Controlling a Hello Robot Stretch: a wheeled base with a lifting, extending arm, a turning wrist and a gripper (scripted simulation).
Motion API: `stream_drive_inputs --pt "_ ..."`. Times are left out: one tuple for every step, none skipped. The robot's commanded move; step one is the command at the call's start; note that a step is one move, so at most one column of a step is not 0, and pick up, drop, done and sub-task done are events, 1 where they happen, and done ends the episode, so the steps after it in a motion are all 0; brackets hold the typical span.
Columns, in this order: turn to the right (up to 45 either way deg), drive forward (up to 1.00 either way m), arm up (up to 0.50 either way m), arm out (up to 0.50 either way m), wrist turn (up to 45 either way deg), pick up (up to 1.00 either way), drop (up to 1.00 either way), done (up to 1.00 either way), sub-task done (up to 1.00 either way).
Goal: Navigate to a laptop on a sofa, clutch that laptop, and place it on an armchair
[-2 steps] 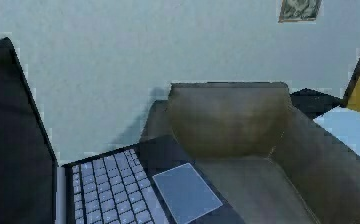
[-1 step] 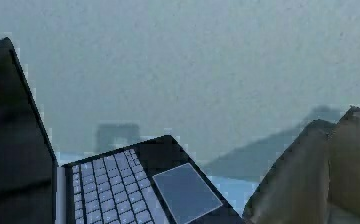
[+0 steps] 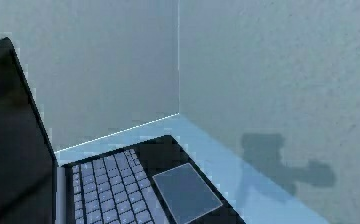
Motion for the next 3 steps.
stream_drive_inputs --pt "-9.0 0.00 0.00 0.00 0.0 0.00 0.00 0.00 0.00" --pt "45.0 0.00 0.00 0.00 0.0 0.00 0.00 0.00 0.00" --pt "45.0 0.00 0.00 0.00 0.0 0.00 0.00 0.00 0.00"
